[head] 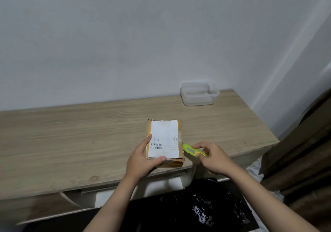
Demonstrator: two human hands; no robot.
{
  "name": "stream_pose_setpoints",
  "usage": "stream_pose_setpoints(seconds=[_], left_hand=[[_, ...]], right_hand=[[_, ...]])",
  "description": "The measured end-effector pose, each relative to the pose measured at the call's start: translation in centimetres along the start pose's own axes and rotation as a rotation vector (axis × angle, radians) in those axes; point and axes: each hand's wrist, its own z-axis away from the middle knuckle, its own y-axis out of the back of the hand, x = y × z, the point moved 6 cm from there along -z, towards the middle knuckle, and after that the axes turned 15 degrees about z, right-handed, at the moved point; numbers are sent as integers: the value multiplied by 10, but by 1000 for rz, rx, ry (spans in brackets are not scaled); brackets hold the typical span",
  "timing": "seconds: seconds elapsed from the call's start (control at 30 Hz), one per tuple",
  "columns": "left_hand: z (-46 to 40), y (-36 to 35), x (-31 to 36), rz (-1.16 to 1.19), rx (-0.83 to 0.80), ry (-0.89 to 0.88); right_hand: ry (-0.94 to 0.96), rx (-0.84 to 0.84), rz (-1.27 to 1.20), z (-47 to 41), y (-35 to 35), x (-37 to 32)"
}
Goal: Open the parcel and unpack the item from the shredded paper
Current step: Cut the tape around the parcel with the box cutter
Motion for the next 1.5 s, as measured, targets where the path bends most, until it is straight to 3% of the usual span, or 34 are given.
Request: stream_pose_setpoints(seconds=[0.37, 0.7, 0.83, 1.23, 1.3, 1.4, 1.5], left_hand=[[-3, 4, 5, -75, -87, -2], [-1, 9, 15, -128, 151, -31], [-7, -14, 15, 69, -3, 49], [-79, -5, 18, 81, -499, 116], [-79, -3, 22, 54, -520, 143], [-80, 6, 22, 75, -384, 103], [-71, 5, 20, -50, -296, 36]], right_hand=[[-81, 296, -73, 6, 14, 26], [-34, 324, -229, -4, 5, 13], [-46, 350, -245, -11, 3, 17], [-80, 336, -345, 15, 6, 30], [-89, 336, -352, 15, 6, 33], [-92, 331, -367, 13, 7, 33], [-81, 332, -372, 9, 10, 30]])
